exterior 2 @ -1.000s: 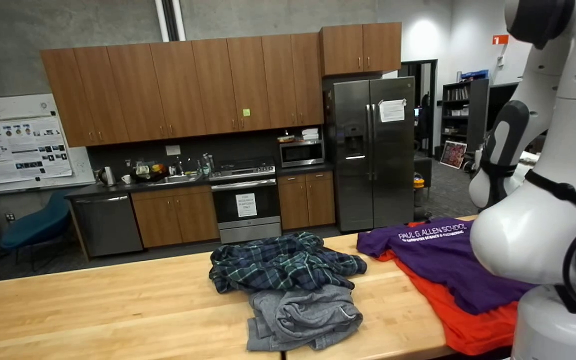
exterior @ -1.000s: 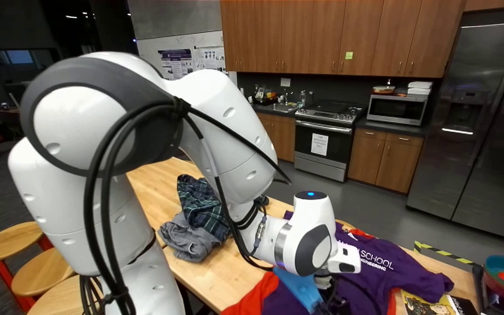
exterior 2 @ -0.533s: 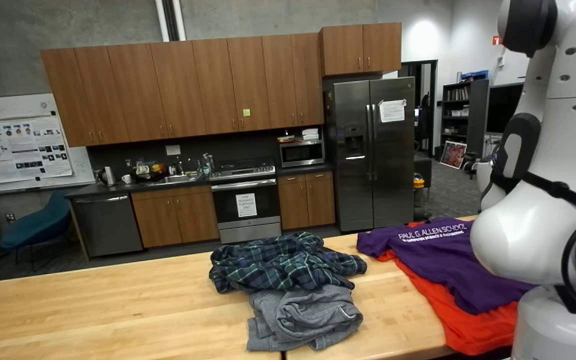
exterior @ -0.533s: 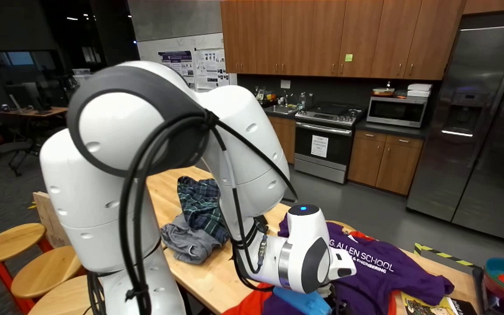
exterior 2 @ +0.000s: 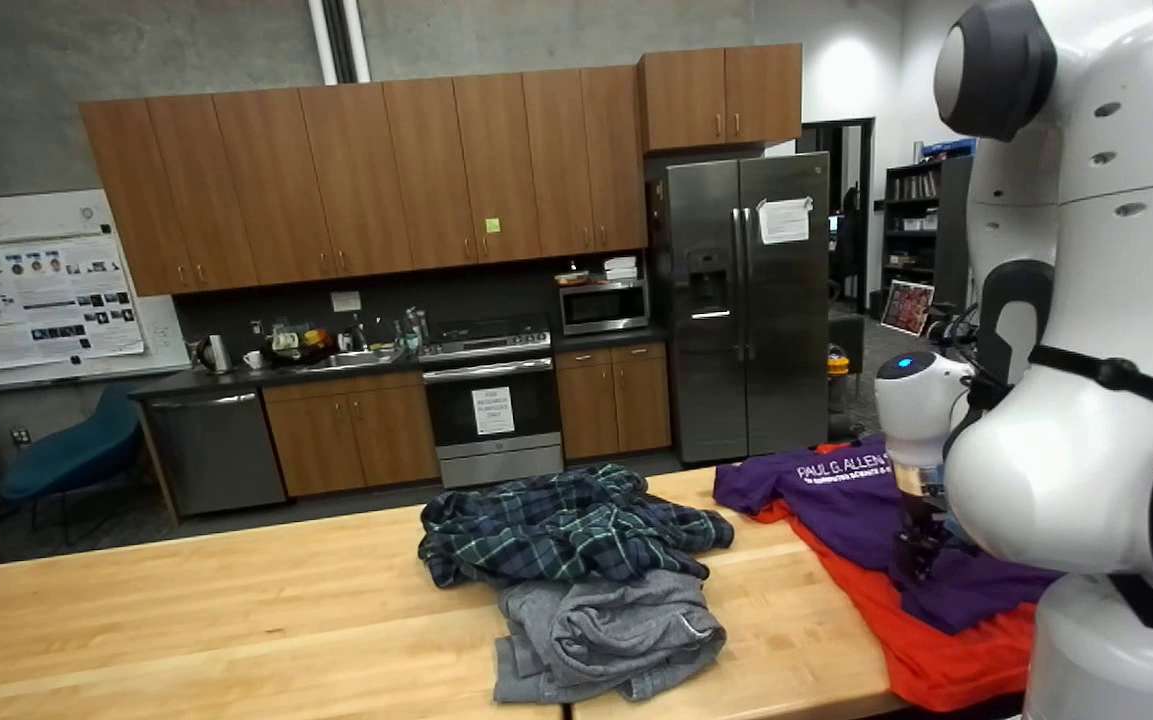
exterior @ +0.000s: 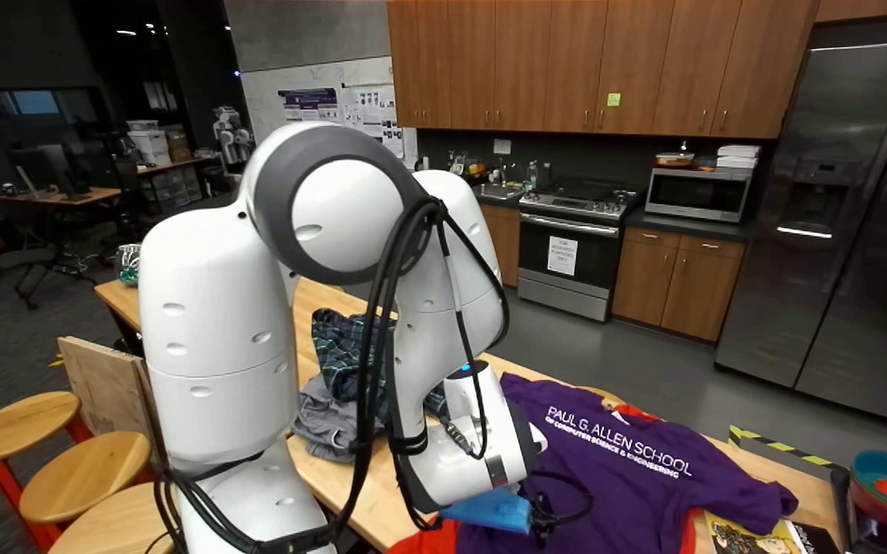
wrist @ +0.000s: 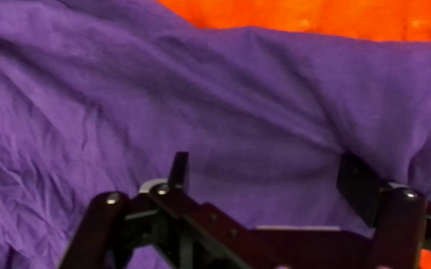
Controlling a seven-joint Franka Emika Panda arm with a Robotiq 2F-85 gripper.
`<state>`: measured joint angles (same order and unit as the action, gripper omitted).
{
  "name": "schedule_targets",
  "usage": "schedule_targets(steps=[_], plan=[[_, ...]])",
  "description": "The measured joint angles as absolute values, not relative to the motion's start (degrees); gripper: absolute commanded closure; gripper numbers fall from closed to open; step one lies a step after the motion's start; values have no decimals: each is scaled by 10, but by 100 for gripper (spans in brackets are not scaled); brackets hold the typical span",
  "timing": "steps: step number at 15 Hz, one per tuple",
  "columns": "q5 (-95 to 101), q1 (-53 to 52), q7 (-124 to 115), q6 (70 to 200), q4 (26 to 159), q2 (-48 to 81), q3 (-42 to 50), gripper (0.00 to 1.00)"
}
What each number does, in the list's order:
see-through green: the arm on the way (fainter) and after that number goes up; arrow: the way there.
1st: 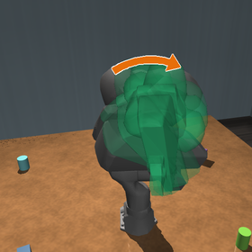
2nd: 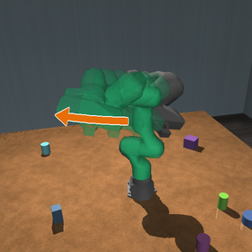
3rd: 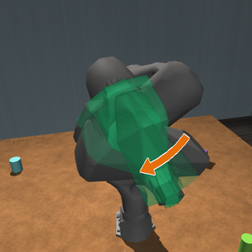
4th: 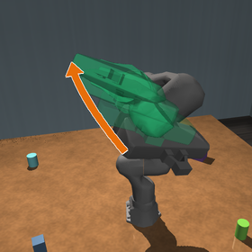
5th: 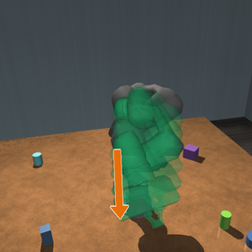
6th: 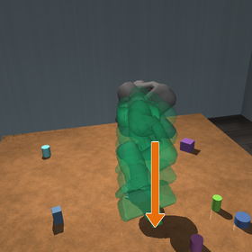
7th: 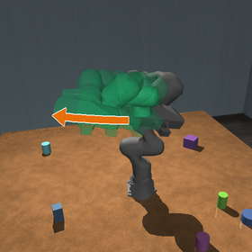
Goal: Pick up the purple t-shirt
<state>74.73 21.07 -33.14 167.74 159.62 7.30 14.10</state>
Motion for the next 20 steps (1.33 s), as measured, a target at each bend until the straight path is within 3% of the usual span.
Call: schedule_targets(steps=[10,20], plan=[[1052,189,-654,1757,1593,82,104,0],[1346,189,-972,1897,1589,56,177,0]])
